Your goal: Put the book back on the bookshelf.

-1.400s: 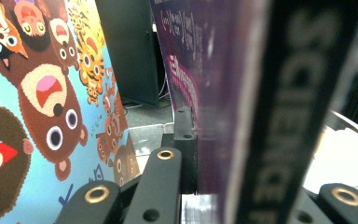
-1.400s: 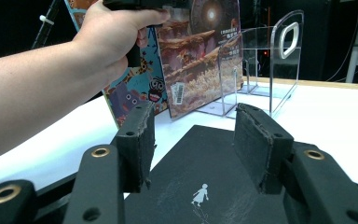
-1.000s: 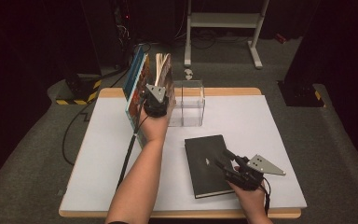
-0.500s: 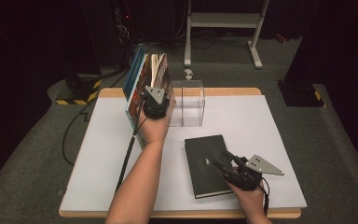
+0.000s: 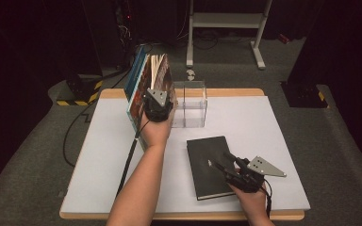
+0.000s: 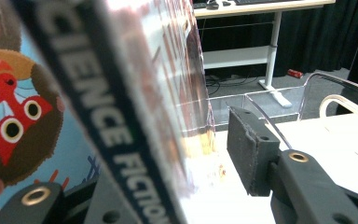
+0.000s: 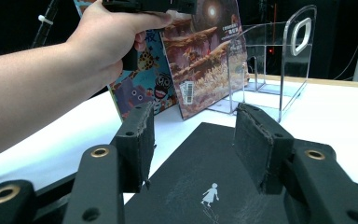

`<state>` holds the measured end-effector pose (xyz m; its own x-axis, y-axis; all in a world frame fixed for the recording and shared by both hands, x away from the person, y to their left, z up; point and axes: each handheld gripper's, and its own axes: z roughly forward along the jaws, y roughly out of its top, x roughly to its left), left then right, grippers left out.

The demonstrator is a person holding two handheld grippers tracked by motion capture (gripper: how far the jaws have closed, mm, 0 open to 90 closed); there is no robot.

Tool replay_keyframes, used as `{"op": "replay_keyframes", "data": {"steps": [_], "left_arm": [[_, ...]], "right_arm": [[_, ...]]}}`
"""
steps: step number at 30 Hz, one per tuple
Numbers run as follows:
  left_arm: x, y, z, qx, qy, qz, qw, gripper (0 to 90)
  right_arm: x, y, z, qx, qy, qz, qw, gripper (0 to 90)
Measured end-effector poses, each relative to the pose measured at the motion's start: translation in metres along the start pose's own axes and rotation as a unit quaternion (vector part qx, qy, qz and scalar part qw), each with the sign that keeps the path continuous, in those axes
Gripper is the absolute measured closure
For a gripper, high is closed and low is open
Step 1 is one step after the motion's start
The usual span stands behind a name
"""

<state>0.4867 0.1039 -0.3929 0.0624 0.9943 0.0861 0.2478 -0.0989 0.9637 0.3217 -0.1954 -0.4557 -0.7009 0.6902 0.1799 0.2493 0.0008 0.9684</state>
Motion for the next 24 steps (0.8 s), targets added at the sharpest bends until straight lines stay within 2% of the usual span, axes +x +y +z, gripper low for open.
{"op": "replay_keyframes", "data": {"steps": [24], "left_arm": [[0.002, -0.002, -0.013, 0.004, -0.003, -0.004, 1.0000, 55.7]], "right_arm": [[0.002, 0.001, 0.001, -0.001, 0.003, -0.004, 1.0000, 47.5]]}}
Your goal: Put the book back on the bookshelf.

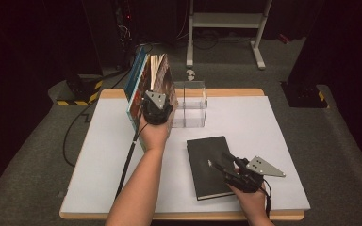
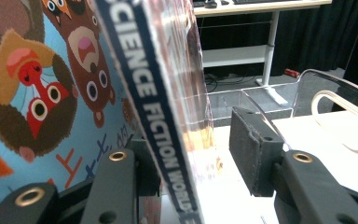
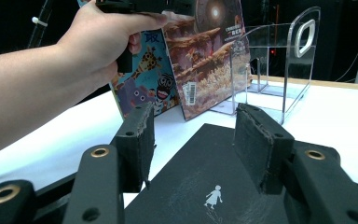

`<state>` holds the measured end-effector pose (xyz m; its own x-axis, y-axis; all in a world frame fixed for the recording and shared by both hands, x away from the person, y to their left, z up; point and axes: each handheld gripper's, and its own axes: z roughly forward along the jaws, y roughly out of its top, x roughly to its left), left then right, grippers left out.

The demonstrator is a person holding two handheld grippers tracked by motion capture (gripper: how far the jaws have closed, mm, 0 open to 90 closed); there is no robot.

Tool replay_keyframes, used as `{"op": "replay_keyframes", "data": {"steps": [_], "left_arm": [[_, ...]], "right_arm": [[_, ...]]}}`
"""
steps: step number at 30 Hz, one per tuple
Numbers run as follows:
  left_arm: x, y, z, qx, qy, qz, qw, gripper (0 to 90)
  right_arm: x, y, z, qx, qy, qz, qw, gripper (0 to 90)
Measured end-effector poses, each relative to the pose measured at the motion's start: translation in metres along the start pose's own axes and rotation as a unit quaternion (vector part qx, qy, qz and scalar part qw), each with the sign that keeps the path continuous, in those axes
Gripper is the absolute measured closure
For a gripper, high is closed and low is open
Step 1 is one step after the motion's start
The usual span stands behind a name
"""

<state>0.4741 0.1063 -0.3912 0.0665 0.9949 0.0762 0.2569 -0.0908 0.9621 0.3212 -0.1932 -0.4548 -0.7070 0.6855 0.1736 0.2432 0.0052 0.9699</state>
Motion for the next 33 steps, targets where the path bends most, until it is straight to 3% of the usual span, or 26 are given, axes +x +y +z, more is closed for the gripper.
{"op": "replay_keyframes", "data": {"steps": [33], "left_arm": [[0.001, -0.004, -0.029, -0.009, -0.006, 0.003, 0.9999, 55.8]], "right_arm": [[0.003, -0.001, 0.003, 0.005, 0.003, -0.004, 1.0000, 47.5]]}}
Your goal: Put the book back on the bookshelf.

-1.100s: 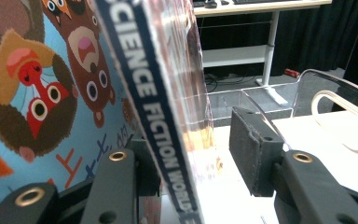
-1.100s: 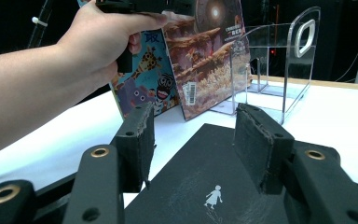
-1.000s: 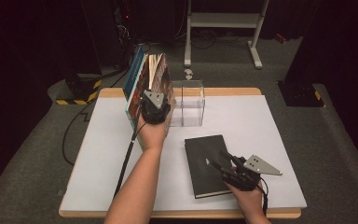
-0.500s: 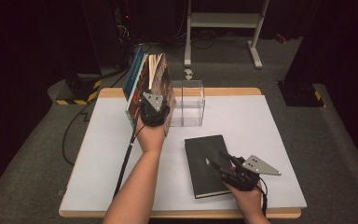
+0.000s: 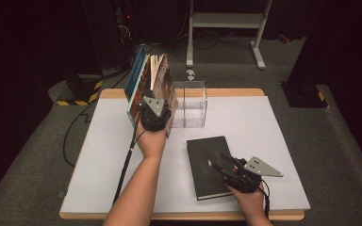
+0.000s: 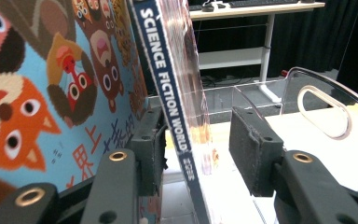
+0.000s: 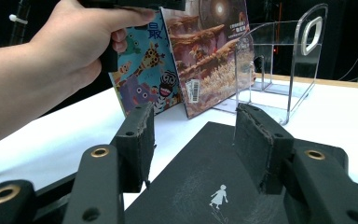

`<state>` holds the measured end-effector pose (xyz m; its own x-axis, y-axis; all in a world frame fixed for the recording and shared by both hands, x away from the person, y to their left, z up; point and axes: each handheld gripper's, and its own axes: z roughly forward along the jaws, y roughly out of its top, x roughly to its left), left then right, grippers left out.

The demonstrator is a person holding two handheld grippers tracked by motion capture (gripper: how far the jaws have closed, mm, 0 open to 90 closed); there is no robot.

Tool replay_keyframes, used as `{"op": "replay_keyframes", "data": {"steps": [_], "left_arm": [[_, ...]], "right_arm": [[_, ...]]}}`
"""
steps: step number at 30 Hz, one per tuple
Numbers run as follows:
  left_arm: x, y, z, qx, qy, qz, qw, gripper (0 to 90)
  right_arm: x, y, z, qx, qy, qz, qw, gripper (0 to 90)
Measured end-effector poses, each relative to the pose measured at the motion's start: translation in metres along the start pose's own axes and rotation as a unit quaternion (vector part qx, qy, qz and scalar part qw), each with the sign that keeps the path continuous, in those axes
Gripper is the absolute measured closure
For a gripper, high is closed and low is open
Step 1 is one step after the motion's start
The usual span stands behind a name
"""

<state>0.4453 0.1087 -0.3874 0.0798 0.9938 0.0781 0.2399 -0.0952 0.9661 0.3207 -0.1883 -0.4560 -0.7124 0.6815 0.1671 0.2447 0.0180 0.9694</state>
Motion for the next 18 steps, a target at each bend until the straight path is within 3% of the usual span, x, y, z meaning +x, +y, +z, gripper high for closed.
{"op": "replay_keyframes", "data": {"steps": [18], "left_arm": [[-0.001, -0.012, -0.027, -0.008, -0.012, 0.002, 0.9999, 55.5]], "right_arm": [[0.001, -0.001, 0.000, 0.002, 0.002, -0.004, 1.0000, 47.5]]}}
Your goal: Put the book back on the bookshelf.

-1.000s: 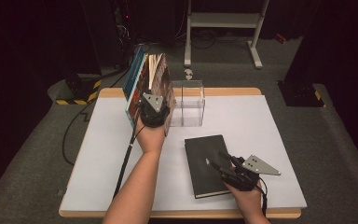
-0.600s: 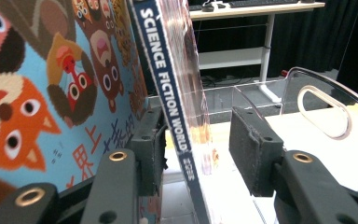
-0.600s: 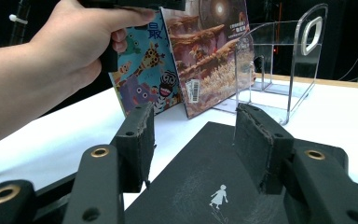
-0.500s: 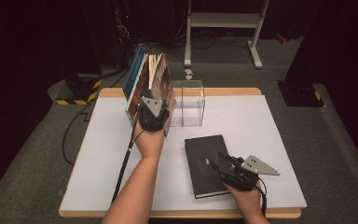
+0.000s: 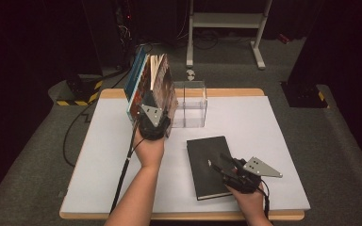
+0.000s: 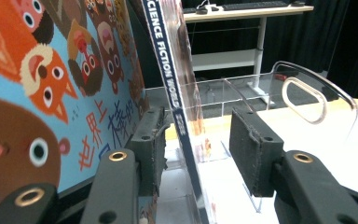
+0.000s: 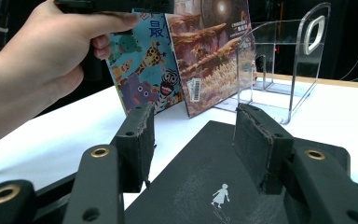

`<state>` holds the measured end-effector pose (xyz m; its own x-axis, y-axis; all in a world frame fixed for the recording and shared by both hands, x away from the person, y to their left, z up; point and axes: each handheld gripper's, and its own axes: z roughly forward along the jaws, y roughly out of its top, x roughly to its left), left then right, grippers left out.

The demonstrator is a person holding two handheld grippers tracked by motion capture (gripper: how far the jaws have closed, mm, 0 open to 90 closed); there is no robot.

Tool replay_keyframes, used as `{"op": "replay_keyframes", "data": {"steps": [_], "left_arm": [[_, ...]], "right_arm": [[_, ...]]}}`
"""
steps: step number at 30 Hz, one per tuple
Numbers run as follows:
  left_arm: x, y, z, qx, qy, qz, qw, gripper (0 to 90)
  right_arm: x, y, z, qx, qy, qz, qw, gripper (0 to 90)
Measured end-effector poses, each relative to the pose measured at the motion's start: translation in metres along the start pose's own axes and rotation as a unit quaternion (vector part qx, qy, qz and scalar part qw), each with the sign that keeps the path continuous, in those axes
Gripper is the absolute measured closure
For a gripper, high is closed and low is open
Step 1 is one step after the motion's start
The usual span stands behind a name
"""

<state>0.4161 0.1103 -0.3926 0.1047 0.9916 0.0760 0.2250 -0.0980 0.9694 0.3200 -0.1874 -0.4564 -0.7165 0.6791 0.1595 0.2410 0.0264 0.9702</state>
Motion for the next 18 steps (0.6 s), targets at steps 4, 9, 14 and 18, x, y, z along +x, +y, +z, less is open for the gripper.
{"op": "replay_keyframes", "data": {"steps": [4, 9, 14, 18], "left_arm": [[-0.001, -0.006, -0.008, 0.000, -0.004, 0.002, 1.0000, 54.7], [-0.003, -0.010, -0.021, -0.005, -0.023, -0.004, 0.9997, 52.8], [-0.006, -0.017, -0.033, 0.000, -0.053, -0.003, 0.9986, 51.1], [-0.009, -0.025, -0.039, 0.009, -0.077, 0.005, 0.9970, 51.0]], "right_arm": [[0.000, 0.000, 0.000, 0.001, 0.000, 0.000, 1.0000, 47.5], [0.000, 0.000, -0.001, 0.001, -0.001, -0.001, 1.0000, 47.5], [-0.001, 0.000, -0.001, 0.001, -0.002, -0.001, 1.0000, 47.5], [-0.001, 0.000, -0.001, 0.002, -0.003, -0.001, 1.0000, 47.5]]}}
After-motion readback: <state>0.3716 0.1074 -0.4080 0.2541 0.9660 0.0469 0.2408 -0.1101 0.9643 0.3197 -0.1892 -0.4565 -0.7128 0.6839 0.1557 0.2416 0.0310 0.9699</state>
